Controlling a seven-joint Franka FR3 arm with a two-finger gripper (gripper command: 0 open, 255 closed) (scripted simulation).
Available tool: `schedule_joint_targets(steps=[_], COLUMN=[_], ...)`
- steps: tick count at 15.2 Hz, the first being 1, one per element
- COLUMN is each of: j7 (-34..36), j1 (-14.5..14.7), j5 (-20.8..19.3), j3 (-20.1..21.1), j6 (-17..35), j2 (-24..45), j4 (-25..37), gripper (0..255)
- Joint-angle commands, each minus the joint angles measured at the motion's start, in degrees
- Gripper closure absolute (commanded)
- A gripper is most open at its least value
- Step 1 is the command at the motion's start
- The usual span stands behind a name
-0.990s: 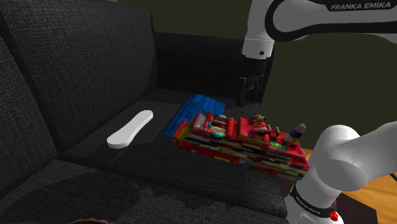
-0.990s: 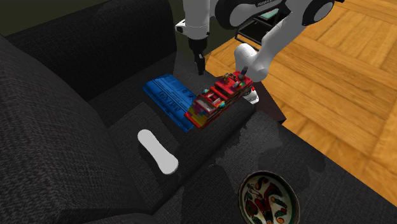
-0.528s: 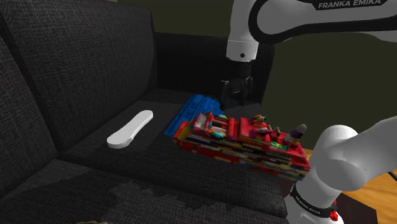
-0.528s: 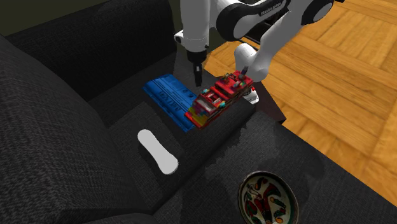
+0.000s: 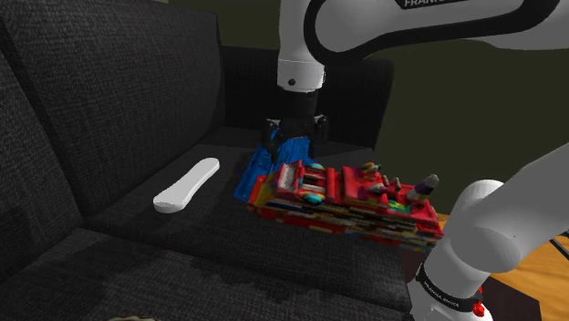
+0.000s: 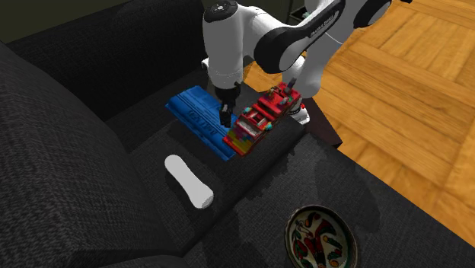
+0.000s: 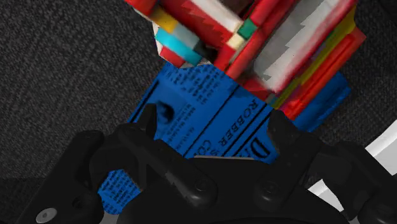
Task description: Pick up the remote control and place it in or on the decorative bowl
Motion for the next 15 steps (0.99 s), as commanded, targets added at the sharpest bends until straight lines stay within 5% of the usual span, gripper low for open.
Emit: schedule_joint_targets(steps=[1, 9, 15], j7=[5.92, 29.63, 46.38], j1=[-0.76, -2.34, 2.40], j5=[-0.31, -8.60, -18.88], j3=[2.91, 11.72, 12.93], j6=[1.56, 2.84, -0.92], j2=[4.22, 24.30, 42.08], j4=[2.83, 20.21, 38.41], gripper=[0, 0, 0])
